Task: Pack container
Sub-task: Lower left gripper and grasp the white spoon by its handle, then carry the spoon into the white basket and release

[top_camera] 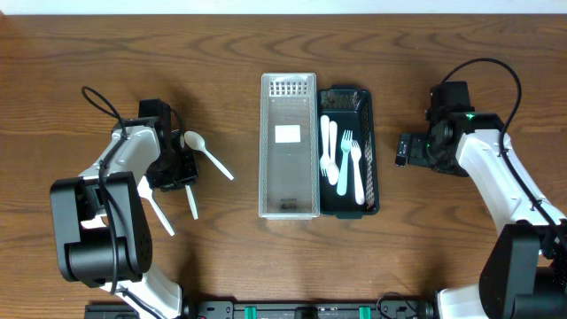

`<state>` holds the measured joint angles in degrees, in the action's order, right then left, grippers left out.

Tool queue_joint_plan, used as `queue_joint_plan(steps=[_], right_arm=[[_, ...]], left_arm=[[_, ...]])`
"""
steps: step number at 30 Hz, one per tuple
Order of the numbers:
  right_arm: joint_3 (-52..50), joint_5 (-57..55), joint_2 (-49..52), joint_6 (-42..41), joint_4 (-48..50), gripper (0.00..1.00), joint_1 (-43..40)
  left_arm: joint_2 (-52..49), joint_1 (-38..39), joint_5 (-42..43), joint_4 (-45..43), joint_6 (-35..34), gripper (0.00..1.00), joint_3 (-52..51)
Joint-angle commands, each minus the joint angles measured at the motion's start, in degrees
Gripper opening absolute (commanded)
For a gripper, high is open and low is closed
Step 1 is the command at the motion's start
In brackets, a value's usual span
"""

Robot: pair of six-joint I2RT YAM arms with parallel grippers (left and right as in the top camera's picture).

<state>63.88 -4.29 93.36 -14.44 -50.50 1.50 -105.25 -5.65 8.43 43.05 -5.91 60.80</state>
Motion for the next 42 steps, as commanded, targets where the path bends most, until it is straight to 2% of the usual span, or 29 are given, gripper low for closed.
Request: queue_joint_plan(steps=[1, 8, 15, 20, 26, 34, 42], right_arm=[[-0.13, 0.24, 0.09, -0.09, -0.09, 0.99, -0.33], [-0.13, 0.26, 0.09, -0.09, -0.07, 0.99, -0.31], [-0.13, 0.39, 0.09, -0.11, -0.07, 0.99, -0.31], [-0.13, 0.7, 0.09, -0.09, -0.04, 0.99, -0.33], [-0.13, 0.74, 0.09, -0.11, 0.22, 0.99, -0.31], [-0.13, 0.85, 0.09, -0.11, -0.09, 0.99, -0.31], [-0.13, 1.33, 0.09, -0.11, -0.07, 0.99, -0.31]], left_arm=[[-2.16, -0.17, 1.01, 0.09, 0.31, 0.2, -0.57], [-1.77, -0.17, 1.03, 0.59, -0.39, 0.06, -0.31], [5.22, 2.99, 1.03, 9.16, -1.05, 0.06, 6.08], [15.41, 10.4, 1.03, 14.19, -4.28, 0.06, 14.12], [20.7, 22.01, 1.01, 10.51, -7.39, 0.06, 19.37], [13.11, 32.76, 1.03, 1.53, -14.21, 0.06, 19.37], [-0.11, 37.18, 1.07, 0.57, -14.36, 0.06, 19.37]])
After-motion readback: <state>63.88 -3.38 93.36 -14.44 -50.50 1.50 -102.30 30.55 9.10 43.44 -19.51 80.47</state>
